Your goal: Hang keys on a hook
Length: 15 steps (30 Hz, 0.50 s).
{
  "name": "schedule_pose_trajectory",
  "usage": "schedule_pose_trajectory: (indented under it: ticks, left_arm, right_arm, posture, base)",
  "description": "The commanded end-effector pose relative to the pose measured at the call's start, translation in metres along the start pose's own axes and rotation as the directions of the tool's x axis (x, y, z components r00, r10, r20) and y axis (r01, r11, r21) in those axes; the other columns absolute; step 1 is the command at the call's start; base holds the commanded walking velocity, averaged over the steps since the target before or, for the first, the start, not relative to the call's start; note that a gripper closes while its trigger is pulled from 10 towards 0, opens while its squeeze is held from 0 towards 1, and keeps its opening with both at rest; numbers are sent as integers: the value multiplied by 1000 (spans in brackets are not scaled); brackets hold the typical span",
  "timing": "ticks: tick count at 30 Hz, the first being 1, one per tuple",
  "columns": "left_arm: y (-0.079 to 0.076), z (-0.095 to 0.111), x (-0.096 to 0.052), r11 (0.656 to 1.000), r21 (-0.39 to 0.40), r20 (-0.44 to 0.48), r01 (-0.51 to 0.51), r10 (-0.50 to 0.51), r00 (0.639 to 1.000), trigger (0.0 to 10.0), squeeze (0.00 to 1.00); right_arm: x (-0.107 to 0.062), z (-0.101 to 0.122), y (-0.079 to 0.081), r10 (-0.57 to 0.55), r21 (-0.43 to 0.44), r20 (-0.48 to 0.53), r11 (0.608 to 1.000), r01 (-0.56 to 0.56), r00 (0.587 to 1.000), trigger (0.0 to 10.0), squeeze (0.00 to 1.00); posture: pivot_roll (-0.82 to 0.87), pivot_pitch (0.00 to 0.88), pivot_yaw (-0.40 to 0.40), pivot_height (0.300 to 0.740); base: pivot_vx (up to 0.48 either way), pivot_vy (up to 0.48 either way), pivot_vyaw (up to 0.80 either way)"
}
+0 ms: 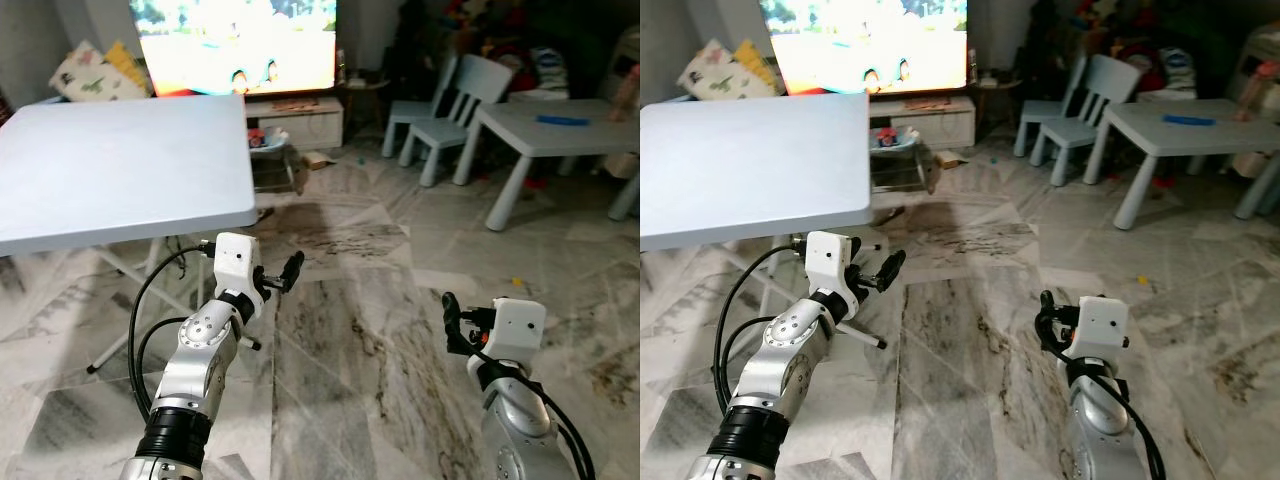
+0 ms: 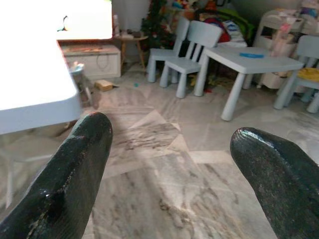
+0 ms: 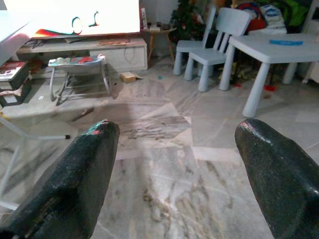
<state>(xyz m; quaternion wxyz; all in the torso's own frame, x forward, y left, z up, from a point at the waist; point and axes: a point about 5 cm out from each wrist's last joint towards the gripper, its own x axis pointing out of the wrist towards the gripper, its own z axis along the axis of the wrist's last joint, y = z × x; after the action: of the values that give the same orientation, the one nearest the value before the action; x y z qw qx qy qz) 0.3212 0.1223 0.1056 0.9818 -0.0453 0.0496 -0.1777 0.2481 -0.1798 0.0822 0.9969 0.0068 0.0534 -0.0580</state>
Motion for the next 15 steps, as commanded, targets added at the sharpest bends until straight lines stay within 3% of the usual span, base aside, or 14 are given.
schedule_pose_trajectory:
  ticks: [1,15]
  left_arm:
    - [0,5,3,1000,19,13,3,-3,1000,10000,0]
    - [-1,2,2,1000,11,-3,12,-12,1000,10000,0]
  right_arm:
    - [1,5,-1,-2,-5,21,1000,2,1000,10000,0]
    - [1,4,0,-3,-6,21,1000,3,1000,10000,0]
  posture:
    - [58,0,-11,740]
    - [56,0,-11,740]
  base:
    - [386,0,0]
    - [367,0,0]
